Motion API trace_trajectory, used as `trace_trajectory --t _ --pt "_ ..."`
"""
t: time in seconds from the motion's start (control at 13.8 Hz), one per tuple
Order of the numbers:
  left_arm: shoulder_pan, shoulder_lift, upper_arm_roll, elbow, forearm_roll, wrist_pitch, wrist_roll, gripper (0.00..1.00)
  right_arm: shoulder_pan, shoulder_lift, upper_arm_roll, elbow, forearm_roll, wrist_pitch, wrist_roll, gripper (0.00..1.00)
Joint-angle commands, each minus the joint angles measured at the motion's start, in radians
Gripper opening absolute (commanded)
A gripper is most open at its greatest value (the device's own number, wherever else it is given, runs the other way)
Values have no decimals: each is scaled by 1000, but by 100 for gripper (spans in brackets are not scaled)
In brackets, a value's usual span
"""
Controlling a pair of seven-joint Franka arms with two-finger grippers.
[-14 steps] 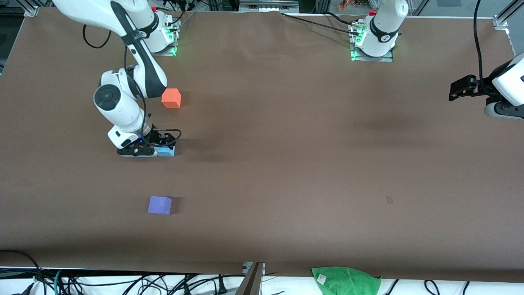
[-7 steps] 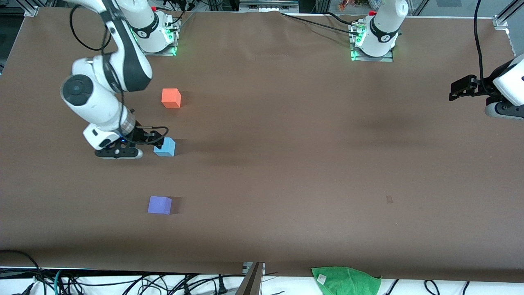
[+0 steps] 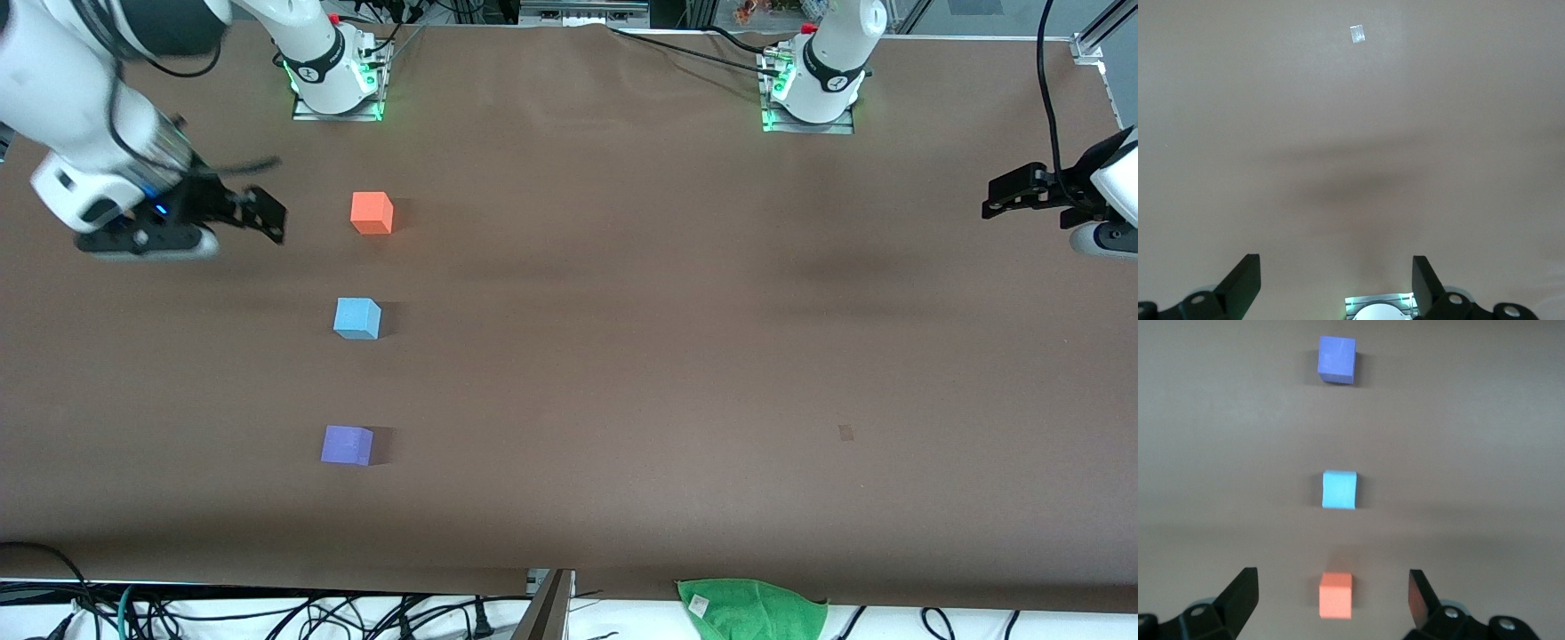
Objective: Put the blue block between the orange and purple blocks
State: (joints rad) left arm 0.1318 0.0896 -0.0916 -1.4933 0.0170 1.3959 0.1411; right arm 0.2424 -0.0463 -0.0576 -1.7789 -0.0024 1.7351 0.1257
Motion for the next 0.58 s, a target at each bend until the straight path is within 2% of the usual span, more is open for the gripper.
trace_trajectory --t 0.0,0.14,0.36,0.51 --pt "5 -5 1 -1 -28 -12 0 100 -3 -15 -57 10 21 -43 -118 99" --pt "8 -5 1 -1 -28 -12 0 100 -3 -1 -53 70 19 -74 -130 99" --pt "26 -4 1 -4 -45 -14 0 100 -5 80 -44 209 24 -170 -123 99" --pt "37 -4 1 -4 -49 -20 2 100 -6 121 -45 277 60 -221 -118 99"
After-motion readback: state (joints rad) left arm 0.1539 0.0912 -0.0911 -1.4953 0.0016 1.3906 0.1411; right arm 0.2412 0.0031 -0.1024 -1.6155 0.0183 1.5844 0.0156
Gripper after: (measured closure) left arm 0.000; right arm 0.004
